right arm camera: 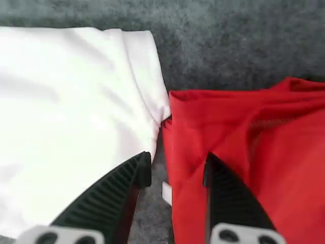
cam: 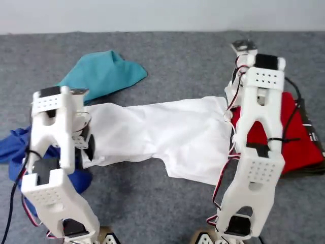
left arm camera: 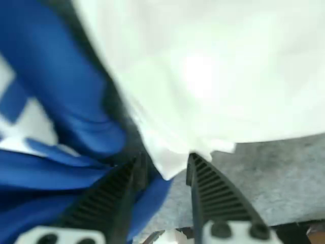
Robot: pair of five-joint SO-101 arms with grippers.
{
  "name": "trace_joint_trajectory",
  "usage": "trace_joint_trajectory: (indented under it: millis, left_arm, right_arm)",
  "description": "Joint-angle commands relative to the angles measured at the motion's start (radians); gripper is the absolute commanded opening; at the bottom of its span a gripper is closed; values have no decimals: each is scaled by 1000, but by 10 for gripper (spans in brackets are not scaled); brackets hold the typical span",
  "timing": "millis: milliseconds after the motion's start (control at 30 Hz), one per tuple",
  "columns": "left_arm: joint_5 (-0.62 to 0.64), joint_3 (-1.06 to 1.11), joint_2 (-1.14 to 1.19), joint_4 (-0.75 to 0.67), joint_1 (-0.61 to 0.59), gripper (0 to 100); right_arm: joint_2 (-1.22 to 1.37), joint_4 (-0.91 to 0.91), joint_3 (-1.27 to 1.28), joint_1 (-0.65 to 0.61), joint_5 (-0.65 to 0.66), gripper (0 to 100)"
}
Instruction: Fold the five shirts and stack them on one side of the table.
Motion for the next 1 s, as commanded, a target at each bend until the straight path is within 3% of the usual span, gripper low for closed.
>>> trace_joint_trajectory:
  millis: [0,200,433,633,800,900,967]
  left_arm:
    - [44,-85,-103,35,0,137]
    - [51,-116,-226,35,-48,141]
    - [48,39,-140,-55,-106,140]
    - [43,65,81,-219,-341,140]
    - [-5,-42,253,-227,-493,126]
    - [2,-105,288,-233,-551,12]
    - [3,-160,292,-233,-594,25]
  right_arm:
    - [-97,33,-35,4,11,180]
    - [-97,35,-35,7,11,180]
    - [-105,36,-35,8,11,180]
    - [-105,38,-35,8,11,180]
    - [-105,38,-35,8,11,180]
    - [-105,38,-35,8,11,179]
    - [-105,38,-35,8,11,179]
